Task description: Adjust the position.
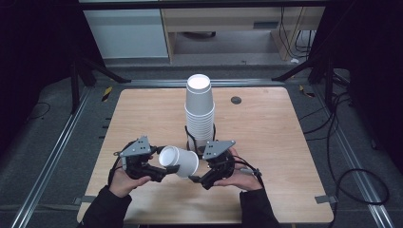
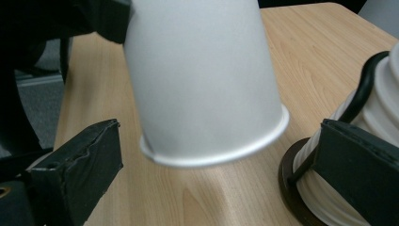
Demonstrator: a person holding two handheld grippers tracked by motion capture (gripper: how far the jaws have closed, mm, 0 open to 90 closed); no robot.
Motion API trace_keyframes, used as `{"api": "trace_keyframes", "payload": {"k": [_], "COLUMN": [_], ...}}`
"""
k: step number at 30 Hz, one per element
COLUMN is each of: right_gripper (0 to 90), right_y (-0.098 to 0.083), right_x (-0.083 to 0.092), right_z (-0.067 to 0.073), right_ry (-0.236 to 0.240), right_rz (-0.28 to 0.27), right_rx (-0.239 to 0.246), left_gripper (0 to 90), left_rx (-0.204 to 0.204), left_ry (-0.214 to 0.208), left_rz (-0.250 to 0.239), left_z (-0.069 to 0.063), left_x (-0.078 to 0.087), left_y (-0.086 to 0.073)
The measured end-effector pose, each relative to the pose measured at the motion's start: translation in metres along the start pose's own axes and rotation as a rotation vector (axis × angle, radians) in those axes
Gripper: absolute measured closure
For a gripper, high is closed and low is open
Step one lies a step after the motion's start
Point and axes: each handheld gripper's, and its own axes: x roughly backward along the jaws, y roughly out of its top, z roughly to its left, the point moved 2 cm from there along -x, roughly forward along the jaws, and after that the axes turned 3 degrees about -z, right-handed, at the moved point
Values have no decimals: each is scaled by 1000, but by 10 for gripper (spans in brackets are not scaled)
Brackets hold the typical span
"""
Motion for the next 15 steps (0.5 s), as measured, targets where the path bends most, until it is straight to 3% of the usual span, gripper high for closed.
{"api": "trace_keyframes", "payload": {"k": [5,11,15], "right_gripper": [12,15,15], "right_y": [-5,-8,-7], "right_x": [3,-1,-3], "right_z": [-1,-5,-5], "right_ry": [16,29,51], "right_rz": [-35,-69,-87], "right_rx": [-28,-65,-73], "left_gripper": [225,224,225], "left_rx": [9,3,1], "left_ry": [-14,-48,-65], "left_rz": [-47,-91,-95], "left_z": [4,-1,-4], "left_x": [3,1,-1], "left_y": [0,4,5]}}
